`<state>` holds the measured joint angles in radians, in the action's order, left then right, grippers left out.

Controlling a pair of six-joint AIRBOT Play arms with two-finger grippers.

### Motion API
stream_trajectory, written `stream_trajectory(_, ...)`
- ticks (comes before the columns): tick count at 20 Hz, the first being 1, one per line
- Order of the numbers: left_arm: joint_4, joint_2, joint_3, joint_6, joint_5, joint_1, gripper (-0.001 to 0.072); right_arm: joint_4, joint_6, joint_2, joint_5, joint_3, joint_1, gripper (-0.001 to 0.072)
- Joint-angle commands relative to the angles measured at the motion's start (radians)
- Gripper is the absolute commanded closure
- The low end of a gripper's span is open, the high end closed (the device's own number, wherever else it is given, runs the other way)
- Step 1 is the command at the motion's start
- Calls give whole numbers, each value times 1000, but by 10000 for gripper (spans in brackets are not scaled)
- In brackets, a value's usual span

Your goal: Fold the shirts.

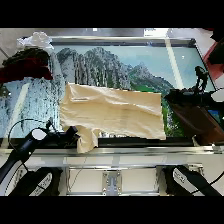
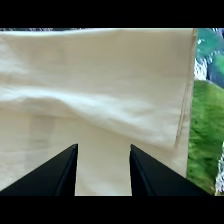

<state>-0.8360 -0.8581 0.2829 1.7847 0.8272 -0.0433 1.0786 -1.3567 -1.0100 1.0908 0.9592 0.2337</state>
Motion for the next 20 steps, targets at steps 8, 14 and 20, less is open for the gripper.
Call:
stream_trajectory(8,48,-10,161,-153,69,0,694,10,-95,13,211,-504,331,320)
stream_trajectory(14,54,-10,161,-159,72,0,694,-185,32,11,53,-631,396,320)
stream_trajectory(20,53,-10,161,-164,81,0,693,-323,74,11,-75,-635,396,353)
